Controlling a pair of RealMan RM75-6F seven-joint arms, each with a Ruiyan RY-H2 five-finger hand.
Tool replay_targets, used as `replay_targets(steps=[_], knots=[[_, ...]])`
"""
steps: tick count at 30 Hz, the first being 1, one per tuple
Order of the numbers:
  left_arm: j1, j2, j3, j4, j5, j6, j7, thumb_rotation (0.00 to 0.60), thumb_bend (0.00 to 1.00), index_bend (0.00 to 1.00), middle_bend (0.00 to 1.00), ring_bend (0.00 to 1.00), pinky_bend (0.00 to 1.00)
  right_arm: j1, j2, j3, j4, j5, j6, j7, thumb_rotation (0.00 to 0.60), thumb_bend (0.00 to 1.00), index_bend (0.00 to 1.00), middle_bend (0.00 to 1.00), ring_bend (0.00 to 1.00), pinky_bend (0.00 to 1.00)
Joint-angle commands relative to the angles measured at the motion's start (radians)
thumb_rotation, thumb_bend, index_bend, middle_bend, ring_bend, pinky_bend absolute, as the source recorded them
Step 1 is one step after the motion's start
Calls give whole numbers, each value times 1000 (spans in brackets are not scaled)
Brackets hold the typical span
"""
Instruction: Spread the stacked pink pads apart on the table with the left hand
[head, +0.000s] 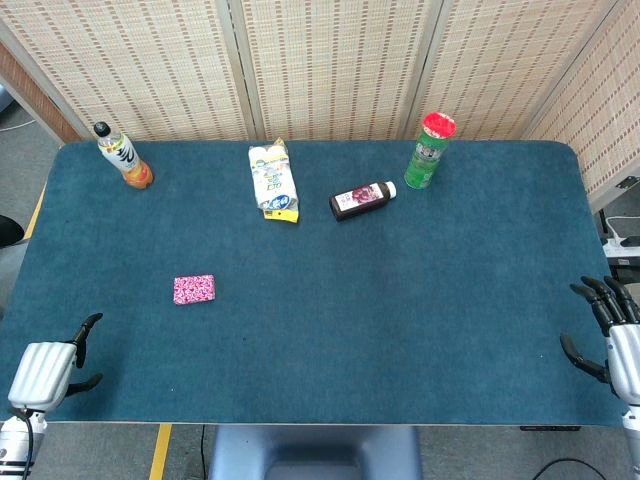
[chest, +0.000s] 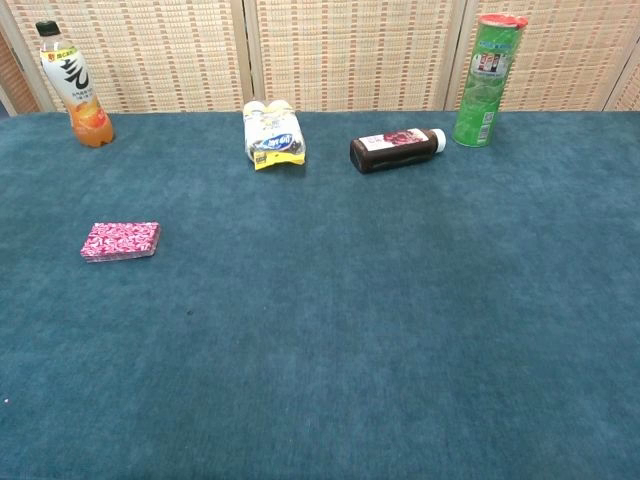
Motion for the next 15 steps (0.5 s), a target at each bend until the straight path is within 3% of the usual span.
replay_targets(steps=[1, 7, 10, 14, 15], knots=[[0, 1, 0, -2, -3, -2, 5, 600, 0, 138, 693, 884, 874, -1, 1, 0, 0, -1, 3, 3, 600, 272, 192, 128, 73, 284], [1, 3, 2, -6, -6, -5, 18, 600, 0, 138, 707, 894, 883, -5, 3, -4, 0, -9, 10, 7, 600, 272, 192, 128, 73, 284], [0, -3, -2, -2, 0, 3, 20, 600, 3, 152, 784, 952, 939, -8, 4, -7, 0, -16, 16, 12, 600, 272, 192, 128, 73, 284], [-57, -26, -20, 31, 26, -50, -3, 600, 170, 181, 935, 1000, 1000, -4, -9, 9, 2, 9, 15, -2, 600, 272, 191, 128, 73, 284], [-75, -29, -26, 36, 27, -72, -5, 600, 171, 186, 961, 1000, 1000, -2, -10, 9, 1, 10, 12, -6, 600, 271, 191, 128, 73, 284]])
